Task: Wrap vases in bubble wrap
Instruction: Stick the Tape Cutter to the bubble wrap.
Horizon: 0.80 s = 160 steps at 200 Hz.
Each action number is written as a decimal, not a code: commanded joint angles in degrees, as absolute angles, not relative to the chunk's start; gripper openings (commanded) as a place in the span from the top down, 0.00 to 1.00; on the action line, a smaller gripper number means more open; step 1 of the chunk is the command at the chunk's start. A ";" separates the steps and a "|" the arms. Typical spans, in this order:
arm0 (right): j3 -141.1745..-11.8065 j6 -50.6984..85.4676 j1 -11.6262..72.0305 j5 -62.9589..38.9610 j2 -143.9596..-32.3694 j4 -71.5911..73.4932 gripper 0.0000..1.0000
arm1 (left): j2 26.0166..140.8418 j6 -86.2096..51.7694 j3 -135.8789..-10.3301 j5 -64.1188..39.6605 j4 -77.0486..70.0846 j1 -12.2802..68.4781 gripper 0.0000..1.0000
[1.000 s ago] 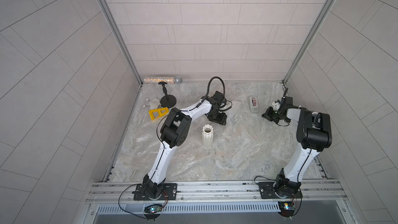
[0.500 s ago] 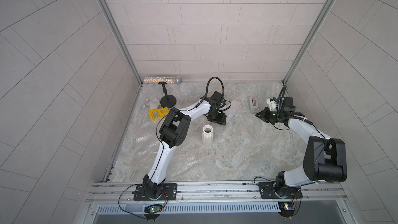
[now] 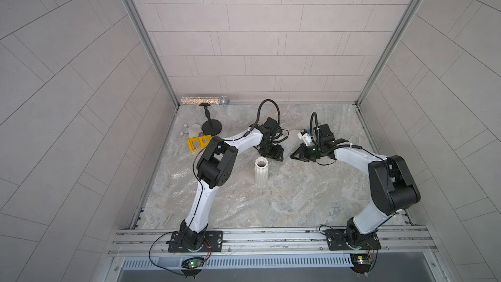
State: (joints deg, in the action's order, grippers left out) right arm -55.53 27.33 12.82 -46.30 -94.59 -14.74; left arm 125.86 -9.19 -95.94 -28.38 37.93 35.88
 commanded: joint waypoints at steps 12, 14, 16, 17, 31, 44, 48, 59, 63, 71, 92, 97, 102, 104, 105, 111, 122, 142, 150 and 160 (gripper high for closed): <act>-58.69 24.04 13.32 -46.05 -98.16 -17.34 1.00 | 123.18 -8.49 -94.71 -31.99 37.33 36.47 0.66; -58.84 23.96 13.35 -45.90 -98.46 -17.50 1.00 | 123.15 -8.45 -94.76 -31.79 37.41 36.47 0.66; -58.94 23.88 13.36 -45.82 -98.73 -17.62 1.00 | 123.20 -8.44 -94.86 -31.63 37.39 36.47 0.66; -59.05 23.80 13.40 -45.80 -98.85 -17.69 1.00 | 123.21 -8.44 -94.89 -31.55 37.46 36.47 0.66; -59.74 23.39 13.36 -45.17 -100.01 -17.93 1.00 | 123.89 -7.61 -95.92 -30.86 38.60 36.40 0.66; -60.32 23.25 13.36 -43.76 -101.06 -18.20 1.00 | 124.72 -7.23 -96.90 -30.17 39.57 36.34 0.66; -60.68 23.06 13.33 -43.48 -101.51 -18.65 1.00 | 124.92 -7.13 -97.13 -30.02 39.78 36.33 0.66; -61.55 22.65 13.36 -43.67 -102.64 -19.07 1.00 | 125.27 -7.19 -97.45 -30.43 39.86 36.35 0.66; -61.68 22.67 13.40 -43.64 -102.95 -19.03 1.00 | 125.25 -7.12 -97.47 -30.49 39.77 36.30 0.66; -61.81 23.06 13.36 -43.75 -103.54 -18.44 1.00 | 125.31 -7.06 -97.30 -30.50 39.60 36.30 0.66; -62.34 23.50 13.43 -43.33 -104.64 -17.64 1.00 | 125.26 -6.52 -97.28 -30.29 39.81 36.35 0.65; -62.47 23.79 13.46 -43.32 -104.84 -17.38 1.00 | 125.30 -6.34 -97.16 -30.30 39.81 36.37 0.65; -62.59 24.02 13.45 -43.33 -105.17 -17.16 1.00 | 125.29 -6.26 -97.12 -30.32 39.74 36.35 0.65; -62.71 24.16 13.49 -43.33 -105.28 -17.08 1.00 | 125.32 -6.31 -97.19 -30.39 39.73 36.38 0.65; -62.73 24.21 13.47 -43.29 -105.33 -16.98 1.00 | 125.28 -6.32 -97.20 -30.40 39.73 36.34 0.65; -62.81 24.33 13.50 -43.33 -105.65 -16.63 1.00 | 125.32 -6.32 -97.16 -30.48 39.72 36.34 0.65; -63.14 24.35 13.54 -43.14 -106.22 -16.44 1.00 | 125.32 -6.20 -97.29 -30.82 39.55 36.34 0.63; -63.19 24.99 13.63 -42.99 -106.95 -15.31 1.00 | 125.32 -5.98 -97.25 -30.99 39.22 36.38 0.61; -63.27 25.43 13.71 -43.11 -107.18 -14.63 1.00 | 125.33 -5.98 -97.17 -31.02 38.97 36.32 0.59; -63.27 25.79 13.89 -43.33 -107.36 -13.92 1.00 | 125.41 -5.86 -97.25 -31.16 39.02 36.30 0.57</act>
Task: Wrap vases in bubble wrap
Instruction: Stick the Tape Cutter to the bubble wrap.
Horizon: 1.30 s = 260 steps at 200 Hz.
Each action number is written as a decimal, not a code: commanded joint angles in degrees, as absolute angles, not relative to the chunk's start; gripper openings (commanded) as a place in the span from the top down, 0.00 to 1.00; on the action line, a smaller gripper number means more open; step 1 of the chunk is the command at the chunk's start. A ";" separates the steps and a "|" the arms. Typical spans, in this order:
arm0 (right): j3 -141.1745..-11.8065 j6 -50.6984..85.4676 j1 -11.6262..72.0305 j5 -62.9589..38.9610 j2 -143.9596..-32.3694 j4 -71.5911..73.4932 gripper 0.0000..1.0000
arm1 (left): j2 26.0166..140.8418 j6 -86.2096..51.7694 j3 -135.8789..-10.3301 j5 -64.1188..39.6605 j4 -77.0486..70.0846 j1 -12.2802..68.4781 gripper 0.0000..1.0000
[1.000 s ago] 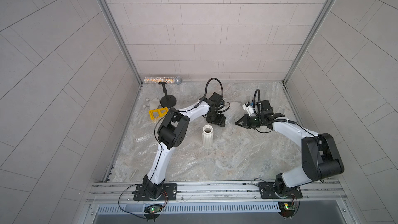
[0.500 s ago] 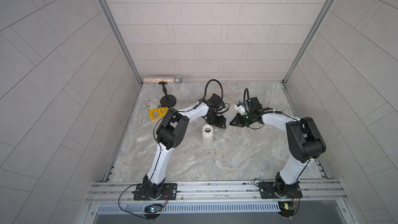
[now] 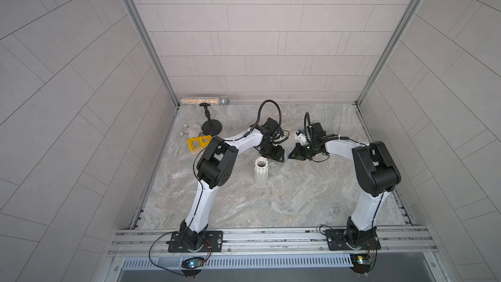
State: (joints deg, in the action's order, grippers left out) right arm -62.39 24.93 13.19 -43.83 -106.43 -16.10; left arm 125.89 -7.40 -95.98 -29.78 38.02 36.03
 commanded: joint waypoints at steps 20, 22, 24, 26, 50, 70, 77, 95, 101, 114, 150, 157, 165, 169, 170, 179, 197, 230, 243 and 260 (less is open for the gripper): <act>-63.63 26.01 14.07 -43.08 -107.54 -13.67 1.00 | 125.21 -5.38 -97.39 -30.81 39.01 36.30 0.50; -63.61 26.02 14.13 -43.11 -107.57 -13.70 1.00 | 125.19 -5.32 -97.52 -30.77 38.98 36.30 0.50; -63.56 26.02 14.15 -43.08 -107.58 -13.64 1.00 | 125.19 -5.29 -97.48 -30.76 38.95 36.36 0.48; -63.61 26.02 14.17 -43.07 -107.58 -13.63 1.00 | 125.16 -5.17 -97.54 -30.81 38.96 36.32 0.47; -63.71 25.94 14.22 -42.98 -108.02 -13.80 1.00 | 124.68 -4.54 -97.75 -30.43 38.60 36.32 0.34; -63.55 26.10 14.27 -43.07 -108.20 -13.49 1.00 | 124.47 -4.47 -98.15 -30.15 37.90 36.37 0.25; -63.46 26.10 14.26 -42.99 -108.29 -13.37 1.00 | 124.47 -4.55 -98.21 -30.15 37.58 36.30 0.23; -63.49 26.15 14.37 -43.07 -108.43 -13.23 1.00 | 124.53 -5.26 -98.45 -30.38 36.47 36.36 0.19; -63.46 26.19 14.33 -42.98 -108.46 -13.11 1.00 | 124.54 -5.60 -98.53 -30.30 36.03 36.32 0.18; -63.37 26.45 14.48 -43.11 -108.76 -12.75 1.00 | 124.46 -6.50 -98.63 -30.11 34.98 36.31 0.16; -63.18 26.81 14.70 -43.15 -109.08 -12.13 1.00 | 124.25 -8.75 -98.09 -29.31 31.72 36.34 0.11; -63.19 26.81 14.68 -43.18 -109.07 -12.06 1.00 | 124.42 -9.33 -98.12 -28.87 31.33 36.31 0.11; -63.14 26.83 14.82 -43.15 -109.01 -11.96 1.00 | 124.62 -9.95 -98.10 -28.42 30.68 36.32 0.11; -63.17 26.89 14.77 -43.12 -108.99 -11.95 1.00 | 124.75 -10.22 -98.15 -28.39 30.30 36.30 0.11; -63.14 26.89 14.77 -43.18 -109.03 -11.95 1.00 | 124.78 -10.38 -98.16 -28.39 30.22 36.30 0.11; -63.12 26.95 14.77 -43.14 -108.98 -11.87 1.00 | 125.06 -10.96 -98.31 -28.12 29.61 36.40 0.11; -63.22 27.07 14.79 -43.16 -108.99 -11.78 1.00 | 125.56 -12.07 -98.21 -27.51 28.57 36.35 0.11; -63.26 27.16 14.80 -43.15 -109.10 -11.70 1.00 | 126.72 -14.05 -98.70 -27.16 26.56 36.39 0.11; -63.34 27.17 14.82 -43.15 -109.03 -11.72 1.00 | 126.90 -14.45 -98.64 -26.84 25.78 36.46 0.13; -63.29 27.16 14.78 -43.15 -108.91 -11.71 1.00 | 127.18 -14.86 -98.25 -26.79 24.77 36.42 0.17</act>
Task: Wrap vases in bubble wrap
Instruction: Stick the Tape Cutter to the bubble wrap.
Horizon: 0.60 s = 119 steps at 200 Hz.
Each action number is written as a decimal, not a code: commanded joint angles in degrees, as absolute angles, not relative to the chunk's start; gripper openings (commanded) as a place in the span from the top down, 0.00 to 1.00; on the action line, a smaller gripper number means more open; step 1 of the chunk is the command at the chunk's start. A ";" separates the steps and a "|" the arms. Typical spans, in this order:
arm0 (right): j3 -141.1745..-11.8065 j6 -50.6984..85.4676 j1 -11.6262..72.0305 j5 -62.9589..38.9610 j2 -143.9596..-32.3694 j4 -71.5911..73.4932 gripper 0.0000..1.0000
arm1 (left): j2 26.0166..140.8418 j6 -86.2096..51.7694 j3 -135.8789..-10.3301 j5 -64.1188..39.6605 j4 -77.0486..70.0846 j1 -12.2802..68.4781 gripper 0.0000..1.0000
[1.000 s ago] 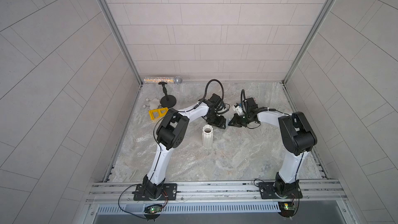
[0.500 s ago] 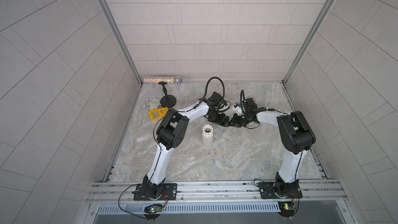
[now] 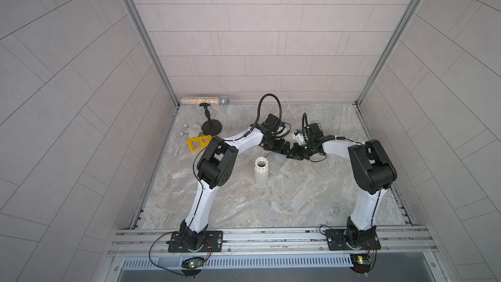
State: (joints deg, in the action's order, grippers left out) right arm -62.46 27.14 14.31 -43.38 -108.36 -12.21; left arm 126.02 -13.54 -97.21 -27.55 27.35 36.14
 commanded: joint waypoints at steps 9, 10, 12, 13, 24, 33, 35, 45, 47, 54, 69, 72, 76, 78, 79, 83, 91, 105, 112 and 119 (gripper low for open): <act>-63.38 27.16 14.84 -43.08 -108.81 -11.71 1.00 | 127.44 -14.85 -98.11 -26.90 24.61 36.47 0.20; -63.37 27.16 14.85 -43.07 -108.86 -11.70 1.00 | 127.49 -14.85 -98.14 -26.94 24.61 36.47 0.21; -63.39 27.16 14.81 -43.07 -108.82 -11.73 1.00 | 127.56 -14.85 -98.06 -26.91 24.61 36.43 0.21; -63.38 27.16 14.79 -43.07 -108.86 -11.71 1.00 | 127.63 -14.85 -98.03 -26.90 24.61 36.45 0.22; -63.62 27.21 14.81 -43.20 -108.81 -11.78 1.00 | 127.95 -14.49 -97.80 -26.91 24.69 36.47 0.24; -63.55 27.17 14.83 -43.08 -108.73 -11.86 1.00 | 128.01 -14.18 -97.41 -26.66 24.70 36.46 0.26; -63.61 27.16 14.78 -43.11 -108.72 -11.86 1.00 | 128.05 -14.16 -97.32 -26.60 24.68 36.47 0.26; -63.57 27.08 14.79 -42.92 -108.63 -11.95 1.00 | 128.09 -13.75 -96.98 -26.64 24.83 36.43 0.27; -63.55 27.14 14.77 -42.79 -108.63 -11.95 1.00 | 128.11 -13.72 -96.95 -26.66 24.91 36.44 0.27; -63.69 27.07 14.69 -42.80 -108.64 -11.95 1.00 | 128.25 -13.37 -96.66 -26.50 25.19 36.46 0.27; -63.80 26.98 14.68 -42.85 -108.66 -12.05 1.00 | 128.52 -12.77 -96.55 -25.73 26.02 36.33 0.31; -63.73 26.97 14.70 -42.81 -108.64 -12.04 1.00 | 128.59 -12.67 -96.53 -25.64 26.21 36.30 0.32; -63.74 26.86 14.75 -42.80 -108.63 -12.11 1.00 | 128.69 -12.59 -96.58 -25.44 26.48 36.31 0.32; -63.77 26.82 14.72 -42.76 -108.57 -12.12 1.00 | 128.74 -12.49 -96.59 -25.34 26.59 36.30 0.33; -63.79 26.77 14.74 -42.74 -108.56 -12.13 1.00 | 128.75 -12.44 -96.59 -25.33 26.66 36.26 0.33; -63.64 26.65 14.69 -42.60 -108.49 -12.22 1.00 | 128.78 -12.42 -96.51 -25.09 26.93 36.22 0.34; -63.63 26.37 14.68 -42.22 -108.30 -12.63 1.00 | 128.87 -12.28 -96.50 -24.65 27.30 36.21 0.35; -63.71 25.69 14.59 -41.66 -108.04 -13.39 1.00 | 128.85 -11.96 -96.15 -23.14 27.95 36.10 0.37; -63.72 25.51 14.57 -41.57 -107.89 -13.74 0.94 | 128.85 -12.00 -96.04 -21.29 28.48 36.05 0.38; -63.55 25.38 14.49 -41.57 -107.80 -13.88 0.92 | 128.97 -11.95 -95.94 -20.10 28.94 36.00 0.40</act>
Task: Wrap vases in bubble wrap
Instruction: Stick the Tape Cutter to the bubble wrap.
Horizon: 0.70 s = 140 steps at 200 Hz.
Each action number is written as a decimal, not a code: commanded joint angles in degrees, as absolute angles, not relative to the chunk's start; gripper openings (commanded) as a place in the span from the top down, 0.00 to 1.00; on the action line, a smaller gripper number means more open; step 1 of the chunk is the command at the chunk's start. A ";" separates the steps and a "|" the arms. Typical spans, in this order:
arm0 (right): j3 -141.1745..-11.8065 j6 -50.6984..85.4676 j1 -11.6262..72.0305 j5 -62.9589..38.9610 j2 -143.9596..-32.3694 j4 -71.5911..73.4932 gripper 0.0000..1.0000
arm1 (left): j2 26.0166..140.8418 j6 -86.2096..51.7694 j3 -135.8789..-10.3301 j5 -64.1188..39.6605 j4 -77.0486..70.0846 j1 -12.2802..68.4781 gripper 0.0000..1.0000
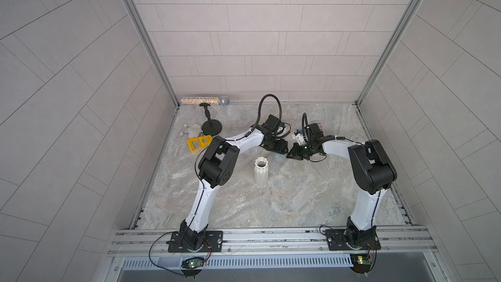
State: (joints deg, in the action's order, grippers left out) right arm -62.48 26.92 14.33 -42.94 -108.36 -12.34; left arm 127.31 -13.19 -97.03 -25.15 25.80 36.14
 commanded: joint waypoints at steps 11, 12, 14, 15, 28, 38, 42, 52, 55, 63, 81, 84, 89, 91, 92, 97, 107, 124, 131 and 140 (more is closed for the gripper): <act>-63.41 25.32 14.34 -41.42 -107.62 -14.04 0.88 | 129.18 -11.35 -95.98 -20.09 29.22 35.90 0.41; -63.44 25.27 14.33 -41.41 -107.60 -14.05 0.88 | 129.14 -11.34 -95.98 -20.07 29.24 35.92 0.41; -63.41 25.24 14.33 -41.33 -107.52 -14.06 0.87 | 129.12 -11.34 -95.84 -20.05 29.31 35.81 0.41; -63.39 25.27 14.28 -41.32 -107.50 -14.11 0.86 | 129.16 -11.34 -95.87 -20.04 29.33 35.79 0.41; -63.38 24.85 14.16 -41.06 -107.19 -14.69 0.83 | 129.07 -11.40 -95.54 -19.49 29.14 35.70 0.42; -63.30 24.57 14.11 -40.49 -106.81 -15.41 0.81 | 128.89 -11.56 -95.21 -19.64 28.83 35.64 0.43; -63.36 24.45 14.00 -40.29 -106.65 -15.63 0.80 | 128.85 -11.58 -95.06 -19.73 28.75 35.53 0.43; -63.38 23.88 14.01 -39.99 -106.32 -16.61 0.77 | 128.83 -11.60 -94.86 -19.72 28.49 35.59 0.44; -63.41 23.68 13.91 -39.77 -106.22 -16.95 0.76 | 128.83 -11.60 -94.84 -19.69 28.40 35.54 0.44; -63.48 23.08 13.81 -39.19 -105.88 -18.20 0.75 | 128.80 -11.77 -94.65 -19.62 28.33 35.45 0.45; -62.96 22.21 13.28 -38.93 -104.67 -19.66 0.71 | 128.67 -11.95 -94.35 -20.30 27.62 35.34 0.45; -62.74 22.17 13.20 -38.87 -104.41 -19.83 0.70 | 128.69 -12.03 -94.27 -20.38 27.52 35.33 0.45; -62.54 21.70 13.06 -38.77 -104.08 -20.39 0.68 | 128.70 -12.22 -94.31 -20.63 27.36 35.38 0.46; -62.46 21.60 13.02 -38.72 -103.91 -20.57 0.68 | 128.72 -12.28 -94.17 -20.65 27.27 35.37 0.46; -62.43 21.52 13.01 -38.61 -103.81 -20.65 0.67 | 128.70 -12.29 -94.20 -20.70 27.26 35.39 0.46; -62.13 21.17 12.90 -38.27 -103.36 -21.07 0.66 | 128.69 -12.39 -94.06 -21.03 27.04 35.26 0.46; -61.54 20.52 12.67 -37.69 -102.49 -22.05 0.64 | 128.76 -12.70 -93.83 -21.39 26.57 35.19 0.46; -60.94 19.35 12.19 -37.09 -101.57 -23.93 0.61 | 128.71 -13.01 -93.59 -21.57 26.35 35.14 0.46; -60.53 18.96 11.93 -36.92 -100.91 -24.53 0.61 | 128.66 -13.01 -93.54 -21.86 26.28 35.14 0.46; -59.90 18.74 11.51 -37.03 -99.64 -25.10 0.61 | 128.57 -13.01 -93.44 -22.22 26.28 34.98 0.46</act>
State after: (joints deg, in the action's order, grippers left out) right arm -61.52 21.45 12.38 -38.44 -103.18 -20.84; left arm 127.17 -13.10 -96.05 -24.40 23.24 35.62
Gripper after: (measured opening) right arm 0.391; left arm 0.573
